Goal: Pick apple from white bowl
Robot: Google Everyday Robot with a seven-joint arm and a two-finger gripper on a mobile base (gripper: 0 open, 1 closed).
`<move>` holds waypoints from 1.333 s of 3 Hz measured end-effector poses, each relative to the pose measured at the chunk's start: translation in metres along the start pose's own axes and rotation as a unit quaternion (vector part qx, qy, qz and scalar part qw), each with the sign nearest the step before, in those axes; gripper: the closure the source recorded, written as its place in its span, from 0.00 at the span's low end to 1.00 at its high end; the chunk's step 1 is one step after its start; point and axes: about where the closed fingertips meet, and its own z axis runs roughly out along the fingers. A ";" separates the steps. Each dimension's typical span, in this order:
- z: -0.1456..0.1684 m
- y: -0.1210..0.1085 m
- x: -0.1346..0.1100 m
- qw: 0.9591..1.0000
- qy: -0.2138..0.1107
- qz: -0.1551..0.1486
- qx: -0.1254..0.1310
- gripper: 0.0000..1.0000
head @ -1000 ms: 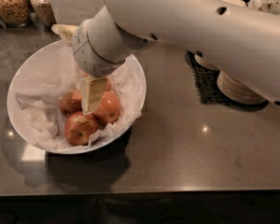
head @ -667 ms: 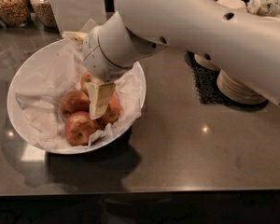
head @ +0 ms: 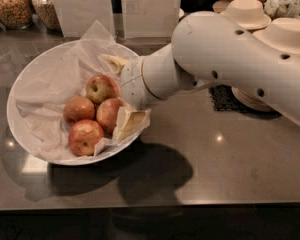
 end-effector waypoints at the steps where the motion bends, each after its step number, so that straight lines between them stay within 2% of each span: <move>1: -0.004 -0.001 0.000 1.000 0.001 0.001 0.003 0.00; 2: 0.001 -0.003 0.000 1.000 0.005 0.007 -0.002 0.00; 3: 0.009 -0.004 0.009 0.999 0.039 0.018 -0.032 0.00; 4: 0.016 -0.004 0.010 0.997 0.056 0.042 -0.041 0.00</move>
Offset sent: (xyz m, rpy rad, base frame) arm 0.0094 0.0030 -0.0047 -0.0078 0.0384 -0.0299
